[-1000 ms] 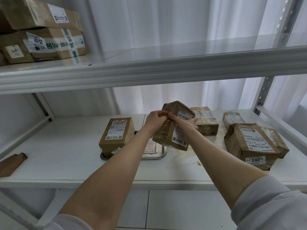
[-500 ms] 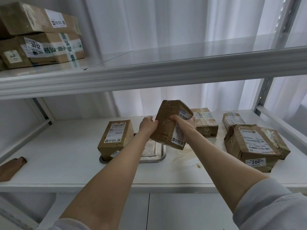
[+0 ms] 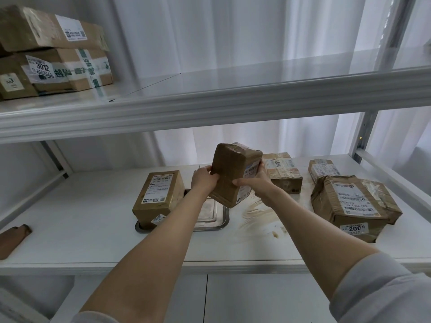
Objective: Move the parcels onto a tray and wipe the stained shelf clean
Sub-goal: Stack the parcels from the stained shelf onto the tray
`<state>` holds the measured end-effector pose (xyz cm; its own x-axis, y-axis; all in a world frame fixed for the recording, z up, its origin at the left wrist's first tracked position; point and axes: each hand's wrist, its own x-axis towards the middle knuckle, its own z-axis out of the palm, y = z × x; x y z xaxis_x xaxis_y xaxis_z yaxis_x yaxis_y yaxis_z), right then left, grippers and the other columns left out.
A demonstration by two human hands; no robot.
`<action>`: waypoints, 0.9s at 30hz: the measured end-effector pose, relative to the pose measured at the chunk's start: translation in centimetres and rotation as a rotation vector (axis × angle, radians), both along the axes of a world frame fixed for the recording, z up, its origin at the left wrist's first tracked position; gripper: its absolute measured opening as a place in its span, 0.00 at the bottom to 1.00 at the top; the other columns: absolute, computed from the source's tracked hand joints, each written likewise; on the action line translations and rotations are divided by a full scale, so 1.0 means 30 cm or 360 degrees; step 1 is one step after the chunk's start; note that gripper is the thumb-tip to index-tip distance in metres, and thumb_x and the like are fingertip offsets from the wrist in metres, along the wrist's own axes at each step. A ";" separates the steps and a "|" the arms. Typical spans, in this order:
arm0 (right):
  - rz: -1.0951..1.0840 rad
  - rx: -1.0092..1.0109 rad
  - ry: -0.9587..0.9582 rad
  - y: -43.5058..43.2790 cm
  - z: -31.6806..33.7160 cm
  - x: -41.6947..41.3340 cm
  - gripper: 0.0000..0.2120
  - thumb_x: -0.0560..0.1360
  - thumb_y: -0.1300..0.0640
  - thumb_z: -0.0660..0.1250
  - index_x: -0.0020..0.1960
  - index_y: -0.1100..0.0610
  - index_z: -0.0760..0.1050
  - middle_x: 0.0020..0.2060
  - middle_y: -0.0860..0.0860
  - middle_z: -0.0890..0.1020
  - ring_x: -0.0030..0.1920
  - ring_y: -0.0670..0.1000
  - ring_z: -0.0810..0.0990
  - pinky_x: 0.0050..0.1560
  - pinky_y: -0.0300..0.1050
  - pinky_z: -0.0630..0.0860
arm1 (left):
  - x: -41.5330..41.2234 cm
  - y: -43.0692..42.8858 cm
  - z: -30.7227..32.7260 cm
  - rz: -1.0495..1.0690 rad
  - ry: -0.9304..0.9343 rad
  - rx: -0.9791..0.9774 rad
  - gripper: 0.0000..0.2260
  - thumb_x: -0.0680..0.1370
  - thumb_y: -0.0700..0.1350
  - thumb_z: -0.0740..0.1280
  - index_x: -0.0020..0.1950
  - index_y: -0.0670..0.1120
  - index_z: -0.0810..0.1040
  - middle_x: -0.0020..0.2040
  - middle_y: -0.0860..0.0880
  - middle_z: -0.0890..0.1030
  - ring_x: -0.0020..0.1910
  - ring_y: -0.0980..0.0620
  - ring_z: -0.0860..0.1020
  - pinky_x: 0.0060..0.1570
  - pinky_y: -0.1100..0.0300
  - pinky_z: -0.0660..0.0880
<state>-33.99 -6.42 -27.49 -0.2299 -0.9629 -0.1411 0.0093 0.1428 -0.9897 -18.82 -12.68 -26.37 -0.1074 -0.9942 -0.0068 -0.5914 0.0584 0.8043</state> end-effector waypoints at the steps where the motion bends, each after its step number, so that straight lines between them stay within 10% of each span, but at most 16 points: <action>1: 0.0007 -0.0011 0.0001 -0.004 0.000 -0.002 0.50 0.69 0.63 0.75 0.77 0.53 0.44 0.58 0.47 0.64 0.65 0.53 0.65 0.62 0.52 0.64 | 0.000 -0.001 -0.003 0.0006 0.0010 -0.0001 0.19 0.80 0.44 0.61 0.71 0.47 0.69 0.66 0.46 0.75 0.62 0.44 0.75 0.63 0.47 0.74; 9: -0.0028 -0.0040 0.0009 -0.020 0.020 0.010 0.59 0.55 0.45 0.82 0.76 0.49 0.51 0.70 0.52 0.66 0.69 0.59 0.66 0.68 0.60 0.67 | -0.002 0.009 -0.020 -0.0095 0.0132 0.0171 0.34 0.68 0.48 0.74 0.71 0.45 0.64 0.67 0.44 0.69 0.64 0.43 0.72 0.63 0.49 0.73; 15: -0.0116 -0.0023 -0.0111 -0.035 0.009 -0.001 0.44 0.67 0.59 0.77 0.74 0.54 0.56 0.64 0.53 0.74 0.63 0.57 0.72 0.53 0.52 0.70 | 0.004 0.020 -0.016 -0.0191 0.0079 0.0225 0.50 0.65 0.48 0.79 0.77 0.46 0.49 0.71 0.44 0.60 0.71 0.44 0.64 0.65 0.49 0.70; 27: -0.0459 -0.0042 -0.0108 -0.037 0.008 0.015 0.18 0.74 0.55 0.71 0.62 0.57 0.75 0.46 0.52 0.82 0.39 0.47 0.80 0.32 0.37 0.72 | 0.031 0.026 0.010 -0.0160 0.0231 0.0177 0.36 0.59 0.48 0.80 0.63 0.48 0.67 0.61 0.45 0.76 0.60 0.46 0.76 0.60 0.49 0.76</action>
<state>-33.54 -7.53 -27.26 -0.4857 -0.8626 -0.1415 0.1119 0.0992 -0.9888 -17.89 -11.89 -26.06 -0.2138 -0.9724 -0.0932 -0.4642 0.0172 0.8856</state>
